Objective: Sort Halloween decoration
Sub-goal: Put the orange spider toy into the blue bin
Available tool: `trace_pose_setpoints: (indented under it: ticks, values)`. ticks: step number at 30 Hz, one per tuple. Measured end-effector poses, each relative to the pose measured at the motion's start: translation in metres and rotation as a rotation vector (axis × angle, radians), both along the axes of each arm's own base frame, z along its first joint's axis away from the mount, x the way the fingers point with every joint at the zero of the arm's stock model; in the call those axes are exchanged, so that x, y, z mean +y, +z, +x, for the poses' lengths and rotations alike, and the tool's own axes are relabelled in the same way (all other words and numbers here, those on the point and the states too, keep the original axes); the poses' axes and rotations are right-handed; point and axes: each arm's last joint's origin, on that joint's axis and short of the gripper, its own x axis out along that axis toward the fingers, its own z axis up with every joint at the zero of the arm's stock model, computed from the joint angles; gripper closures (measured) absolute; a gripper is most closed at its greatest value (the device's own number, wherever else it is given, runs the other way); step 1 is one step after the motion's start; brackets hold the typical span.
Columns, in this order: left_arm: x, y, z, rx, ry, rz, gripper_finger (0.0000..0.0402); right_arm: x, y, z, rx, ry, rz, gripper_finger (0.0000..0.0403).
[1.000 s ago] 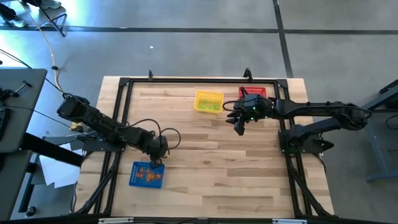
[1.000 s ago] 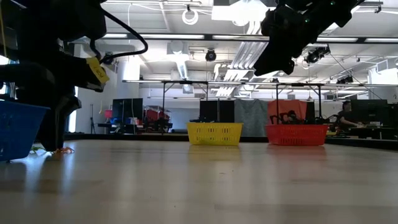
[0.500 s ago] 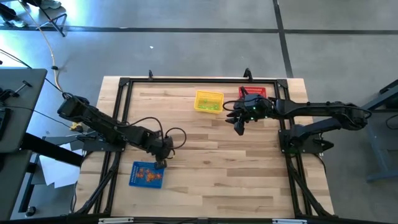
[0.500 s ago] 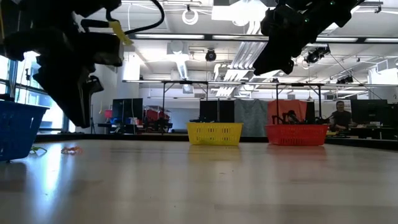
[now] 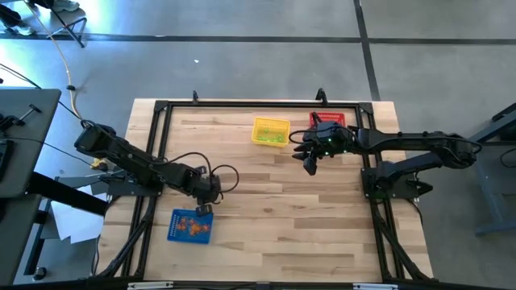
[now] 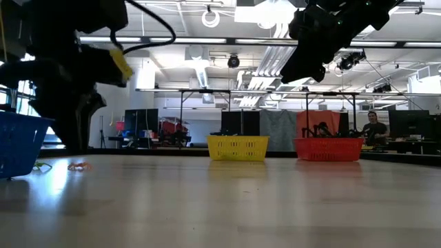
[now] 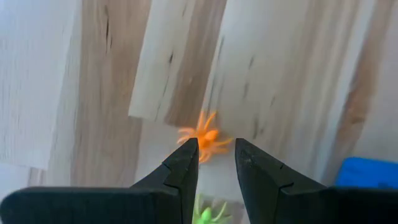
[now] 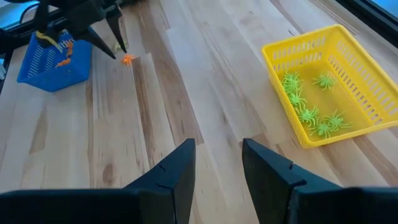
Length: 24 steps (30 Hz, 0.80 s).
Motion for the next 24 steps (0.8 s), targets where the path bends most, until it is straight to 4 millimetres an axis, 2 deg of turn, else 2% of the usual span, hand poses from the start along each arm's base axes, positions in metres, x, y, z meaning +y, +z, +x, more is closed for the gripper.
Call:
trace_pose_setpoints:
  ticks: [12,20,24]
  values:
    - [0.013,-0.025,-0.013,-0.002,0.039,-0.008,0.0308,0.0,0.0,0.0,0.0,0.0,0.0,0.0277]
    - [0.016,-0.027,-0.014,0.001,0.063,-0.022,0.0311,0.0,0.0,0.0,0.0,-0.004,0.006,0.0277]
    - [0.016,-0.027,-0.014,0.004,0.103,-0.04,0.0338,0.0,0.0,0.0,0.0,-0.004,0.006,0.0277]
